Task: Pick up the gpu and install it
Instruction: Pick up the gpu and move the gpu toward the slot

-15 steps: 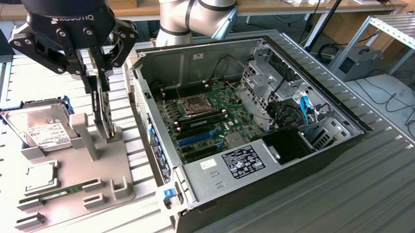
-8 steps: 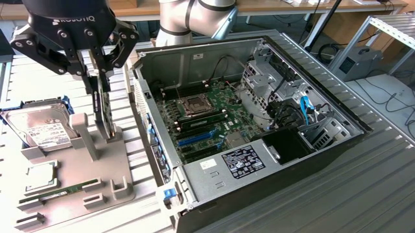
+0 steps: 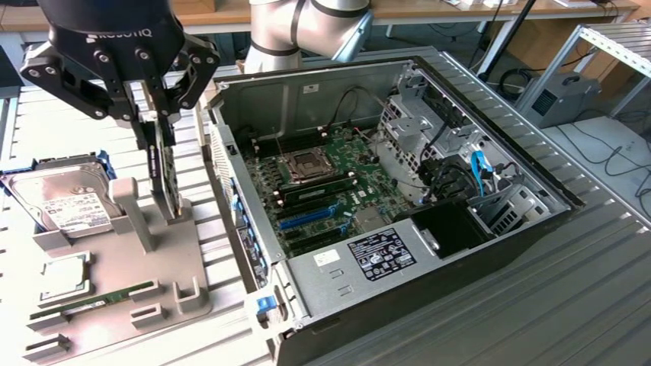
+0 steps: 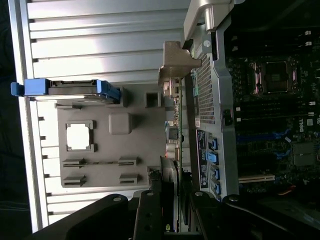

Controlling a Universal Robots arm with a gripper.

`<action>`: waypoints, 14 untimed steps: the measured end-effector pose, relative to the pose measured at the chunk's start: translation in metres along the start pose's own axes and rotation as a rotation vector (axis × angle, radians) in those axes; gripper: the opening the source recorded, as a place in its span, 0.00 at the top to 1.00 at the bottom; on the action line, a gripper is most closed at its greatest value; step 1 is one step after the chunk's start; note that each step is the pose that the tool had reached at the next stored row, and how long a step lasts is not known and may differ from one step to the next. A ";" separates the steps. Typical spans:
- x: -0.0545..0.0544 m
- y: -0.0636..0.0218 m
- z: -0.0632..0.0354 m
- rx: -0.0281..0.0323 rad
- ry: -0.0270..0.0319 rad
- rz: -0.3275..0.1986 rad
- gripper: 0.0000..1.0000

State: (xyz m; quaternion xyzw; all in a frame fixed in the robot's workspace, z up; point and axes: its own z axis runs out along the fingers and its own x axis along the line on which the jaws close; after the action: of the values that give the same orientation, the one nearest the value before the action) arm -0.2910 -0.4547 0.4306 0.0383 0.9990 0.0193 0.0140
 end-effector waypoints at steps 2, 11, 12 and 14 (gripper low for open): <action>0.000 0.0000 0.0004 -0.0001 -0.0001 0.000 0.74; -0.001 0.0000 0.0020 0.0000 0.0000 0.000 0.74; -0.001 0.0000 0.0021 0.0000 0.0000 0.000 0.74; -0.001 0.0000 0.0026 0.0000 0.0000 0.000 0.74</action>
State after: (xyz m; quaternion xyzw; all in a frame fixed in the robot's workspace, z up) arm -0.2896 -0.4547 0.4280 0.0383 0.9990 0.0194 0.0140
